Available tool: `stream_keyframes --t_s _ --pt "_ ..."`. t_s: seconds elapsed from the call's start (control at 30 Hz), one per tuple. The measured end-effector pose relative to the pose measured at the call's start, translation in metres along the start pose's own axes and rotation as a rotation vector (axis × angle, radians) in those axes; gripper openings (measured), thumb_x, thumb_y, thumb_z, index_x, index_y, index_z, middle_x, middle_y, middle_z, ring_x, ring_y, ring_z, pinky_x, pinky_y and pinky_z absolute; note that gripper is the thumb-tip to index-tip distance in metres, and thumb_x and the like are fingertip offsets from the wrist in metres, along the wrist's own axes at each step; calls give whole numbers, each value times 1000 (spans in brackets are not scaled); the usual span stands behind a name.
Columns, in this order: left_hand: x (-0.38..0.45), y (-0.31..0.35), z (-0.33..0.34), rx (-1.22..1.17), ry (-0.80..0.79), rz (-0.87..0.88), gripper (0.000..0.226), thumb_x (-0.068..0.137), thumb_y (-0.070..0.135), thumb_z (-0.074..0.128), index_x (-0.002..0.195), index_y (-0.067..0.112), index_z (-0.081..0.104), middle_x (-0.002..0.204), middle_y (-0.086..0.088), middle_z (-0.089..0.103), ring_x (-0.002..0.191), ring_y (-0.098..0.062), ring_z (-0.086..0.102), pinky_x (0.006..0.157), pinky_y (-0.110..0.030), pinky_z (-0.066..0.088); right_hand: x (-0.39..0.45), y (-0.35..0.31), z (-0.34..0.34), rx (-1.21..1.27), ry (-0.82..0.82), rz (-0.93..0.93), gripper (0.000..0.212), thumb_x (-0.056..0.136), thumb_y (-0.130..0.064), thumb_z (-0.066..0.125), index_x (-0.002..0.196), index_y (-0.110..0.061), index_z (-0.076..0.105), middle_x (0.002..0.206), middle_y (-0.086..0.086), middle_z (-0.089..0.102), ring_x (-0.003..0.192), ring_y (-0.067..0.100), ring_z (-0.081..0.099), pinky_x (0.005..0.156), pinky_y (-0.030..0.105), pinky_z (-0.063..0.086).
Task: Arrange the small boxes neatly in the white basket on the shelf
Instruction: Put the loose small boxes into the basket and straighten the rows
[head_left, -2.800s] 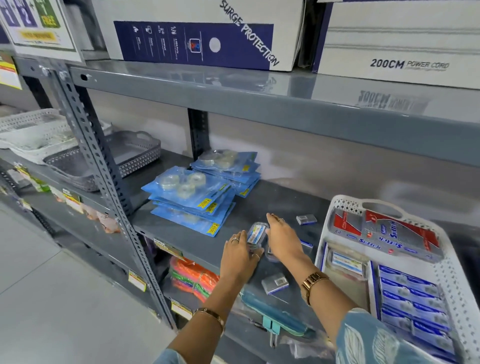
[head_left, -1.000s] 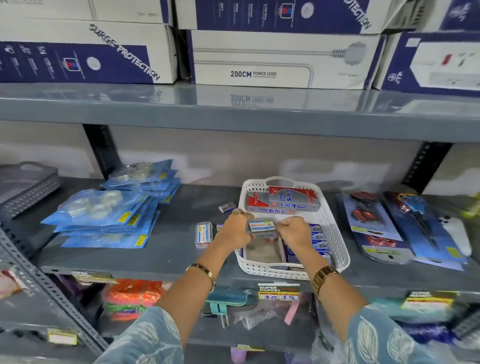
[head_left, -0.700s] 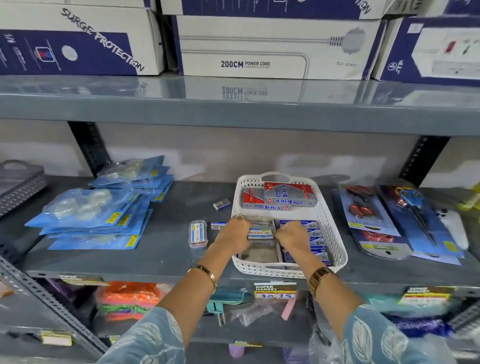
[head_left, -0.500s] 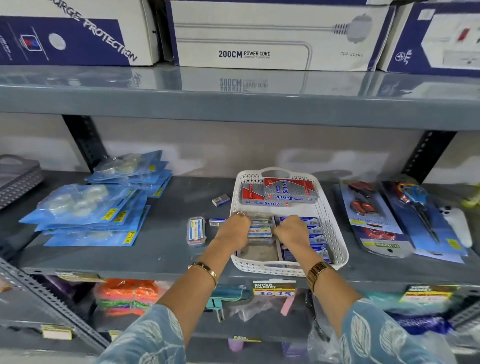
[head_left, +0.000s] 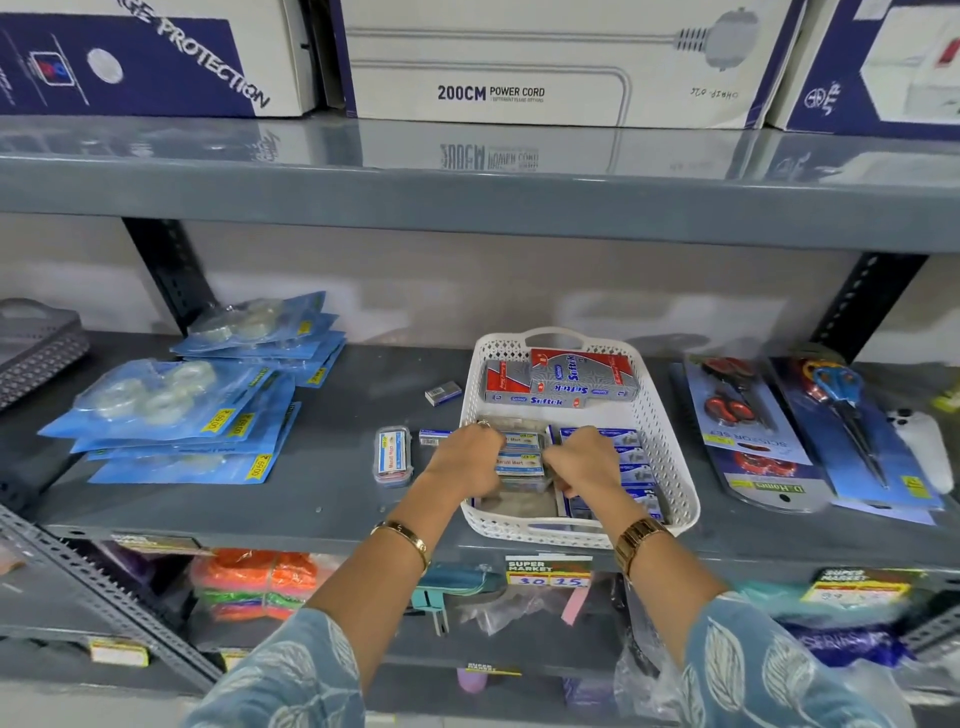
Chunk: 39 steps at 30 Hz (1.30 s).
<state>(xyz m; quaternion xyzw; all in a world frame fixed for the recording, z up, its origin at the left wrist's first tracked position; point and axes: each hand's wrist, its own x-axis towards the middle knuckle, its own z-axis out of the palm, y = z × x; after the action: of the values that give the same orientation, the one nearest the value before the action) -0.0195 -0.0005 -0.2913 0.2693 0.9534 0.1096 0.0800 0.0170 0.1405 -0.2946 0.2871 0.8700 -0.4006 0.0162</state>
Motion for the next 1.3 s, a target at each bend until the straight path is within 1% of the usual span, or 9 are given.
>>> stream_keyframes --t_s 0.17,0.33,0.53,0.63,0.83,1.0,1.13,1.2,1.3 --pt "0 -1 -1 -51 -4 4 38 77 10 66 115 9 62 116 -11 63 103 -26 61 83 -35 51 -1 2 -1 45 -6 27 22 76 -19 63 81 2 69 82 17 74 75 29 72 73 45 61" --pt "1 0 5 102 20 30 34 84 9 63 118 6 61 119 -15 62 110 -28 58 94 -37 50 1 3 1 24 -15 42 21 76 -19 63 79 2 69 78 16 74 71 29 73 71 43 62" --pt "3 3 8 262 34 42 28 87 6 58 114 3 63 116 -17 65 109 -31 59 97 -36 45 5 2 7 -112 32 6 22 81 -14 62 97 1 64 99 19 70 87 34 69 75 39 60" --pt "4 2 10 277 51 40 25 88 4 55 112 2 63 115 -17 65 108 -31 59 96 -35 46 7 1 10 -188 97 -33 23 85 -9 58 105 2 59 109 20 66 99 35 64 69 33 50" --pt "7 1 12 264 62 28 28 88 6 57 114 0 62 116 -18 65 110 -30 58 96 -36 47 12 -1 12 -274 137 -101 19 89 -4 54 106 2 58 111 20 65 102 35 62 68 32 44" --pt "8 0 15 218 122 29 29 89 8 55 116 -1 59 118 -17 64 114 -30 54 101 -34 42 15 -3 14 -327 129 -124 20 88 -1 53 107 2 59 111 21 65 102 36 62 72 34 50" --pt "8 -6 15 131 160 22 29 88 12 58 115 3 61 117 -14 64 111 -27 54 105 -33 41 17 -4 14 -332 133 -139 18 87 -2 55 104 0 60 110 20 65 100 35 63 68 32 47" --pt "6 -11 12 -18 195 11 27 85 12 63 110 5 66 116 -13 65 109 -26 55 102 -32 43 17 -7 13 -334 155 -158 17 87 -3 55 103 0 61 108 20 66 100 35 63 69 33 49" --pt "-3 -23 2 -305 393 -102 20 85 6 62 102 6 72 112 -13 68 102 -26 62 88 -29 48 16 -16 13 -338 169 -236 18 88 -5 55 101 0 66 105 18 69 98 33 64 79 36 54"
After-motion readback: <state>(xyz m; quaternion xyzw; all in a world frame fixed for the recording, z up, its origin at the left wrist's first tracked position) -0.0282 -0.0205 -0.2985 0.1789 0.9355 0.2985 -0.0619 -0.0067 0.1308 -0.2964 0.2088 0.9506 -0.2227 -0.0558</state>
